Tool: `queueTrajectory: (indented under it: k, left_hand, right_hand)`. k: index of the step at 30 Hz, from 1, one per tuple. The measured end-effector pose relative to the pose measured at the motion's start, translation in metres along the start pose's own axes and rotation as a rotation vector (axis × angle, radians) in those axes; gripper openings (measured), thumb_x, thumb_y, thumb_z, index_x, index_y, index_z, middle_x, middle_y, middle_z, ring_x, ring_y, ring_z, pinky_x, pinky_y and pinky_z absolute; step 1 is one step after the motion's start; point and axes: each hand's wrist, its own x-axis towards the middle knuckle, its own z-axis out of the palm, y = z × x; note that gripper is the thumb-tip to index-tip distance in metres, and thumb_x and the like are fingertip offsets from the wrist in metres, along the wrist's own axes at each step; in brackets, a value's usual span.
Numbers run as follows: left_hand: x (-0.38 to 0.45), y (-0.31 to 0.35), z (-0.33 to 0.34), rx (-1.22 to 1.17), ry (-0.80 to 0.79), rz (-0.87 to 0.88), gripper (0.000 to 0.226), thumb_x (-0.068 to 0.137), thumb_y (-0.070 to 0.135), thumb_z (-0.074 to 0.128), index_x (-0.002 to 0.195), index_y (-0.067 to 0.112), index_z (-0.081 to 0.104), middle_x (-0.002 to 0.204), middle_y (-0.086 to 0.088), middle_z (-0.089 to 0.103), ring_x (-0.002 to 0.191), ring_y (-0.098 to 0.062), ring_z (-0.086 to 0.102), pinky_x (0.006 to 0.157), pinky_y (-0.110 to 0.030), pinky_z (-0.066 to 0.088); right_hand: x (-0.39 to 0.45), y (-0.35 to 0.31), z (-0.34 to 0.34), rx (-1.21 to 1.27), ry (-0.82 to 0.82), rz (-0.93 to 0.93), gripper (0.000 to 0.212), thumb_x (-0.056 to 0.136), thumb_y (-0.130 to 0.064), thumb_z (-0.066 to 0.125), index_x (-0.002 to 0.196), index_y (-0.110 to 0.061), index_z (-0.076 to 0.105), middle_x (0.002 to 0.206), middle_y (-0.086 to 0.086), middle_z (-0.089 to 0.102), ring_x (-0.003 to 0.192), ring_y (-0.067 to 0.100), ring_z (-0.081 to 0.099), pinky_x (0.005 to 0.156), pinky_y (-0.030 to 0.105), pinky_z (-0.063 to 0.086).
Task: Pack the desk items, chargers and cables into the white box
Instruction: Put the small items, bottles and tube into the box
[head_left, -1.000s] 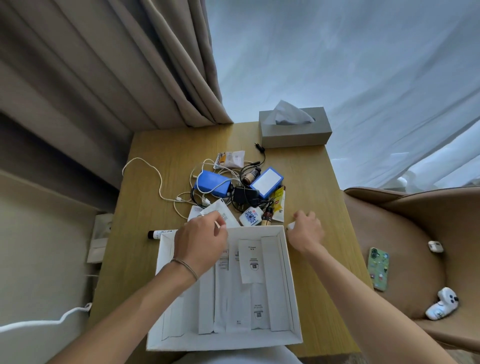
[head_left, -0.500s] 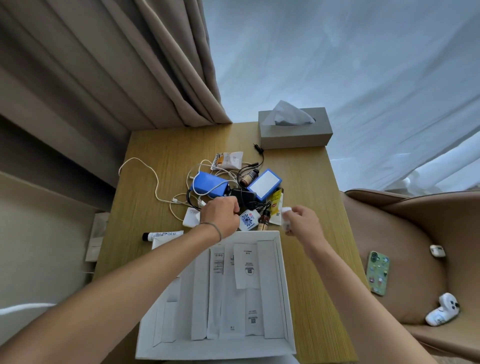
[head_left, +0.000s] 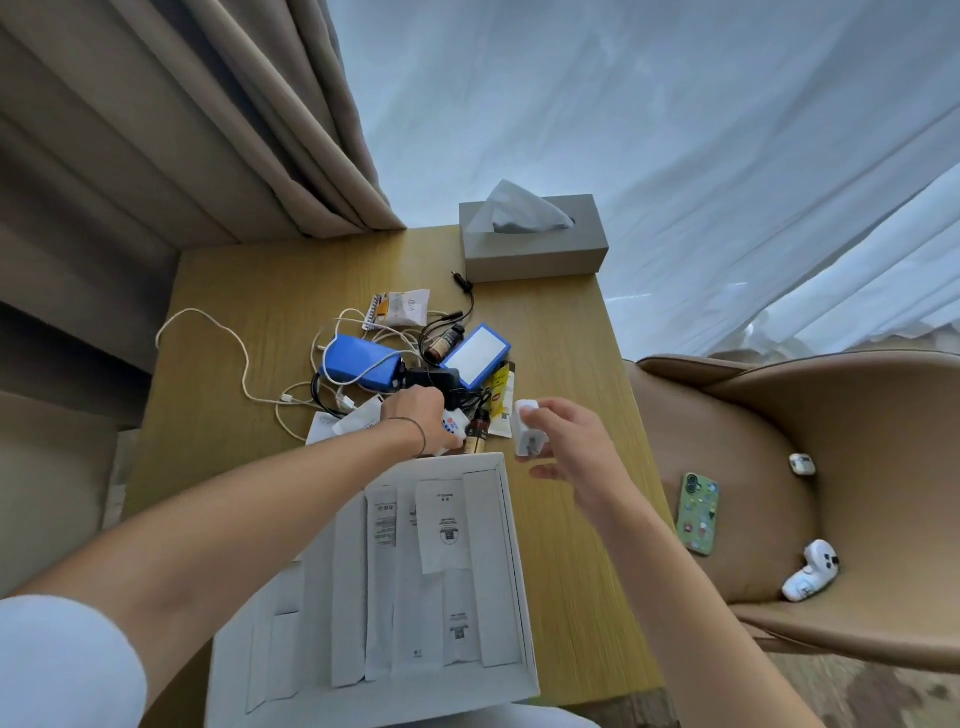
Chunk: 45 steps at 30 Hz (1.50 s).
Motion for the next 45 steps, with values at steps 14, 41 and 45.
queueTrajectory:
  k: [14,41,45]
  left_hand:
    - [-0.029,-0.019,-0.035,-0.368,0.202,0.027,0.048,0.065,0.053,0.077,0.085,0.025,0.043,0.078,0.003,0.058,0.066,-0.014,0.051,0.049,-0.028,0.032]
    - [-0.186,-0.189,-0.03,-1.579,0.469,-0.05,0.032,0.08,0.021,0.08,0.101,0.009,0.058,0.097,-0.009,0.076,0.08,-0.025,0.076,0.059,-0.029,0.057]
    - [-0.199,-0.201,-0.025,-1.555,0.454,-0.108,0.028,0.083,0.017,0.078,0.1,0.006,0.059,0.092,-0.008,0.077,0.076,-0.025,0.076,0.054,-0.025,0.055]
  right_hand:
    - [-0.039,-0.02,0.024,0.08,-0.262,-0.023,0.016,0.099,-0.014,0.053,0.109,-0.007,0.064,0.086,0.019,0.076,0.06,0.022,0.065,0.055,0.027,0.052]
    - [-0.016,0.091,0.216,-0.508,-0.18,0.061,0.023,0.081,-0.027,0.076,0.083,-0.004,0.074,0.07,0.008,0.077,0.064,0.022,0.075,0.068,0.042,0.065]
    - [-0.008,0.095,0.234,-0.809,-0.077,-0.048,0.027,0.079,-0.041,0.07,0.077,-0.014,0.073,0.075,0.001,0.075,0.075,0.022,0.072,0.075,0.045,0.062]
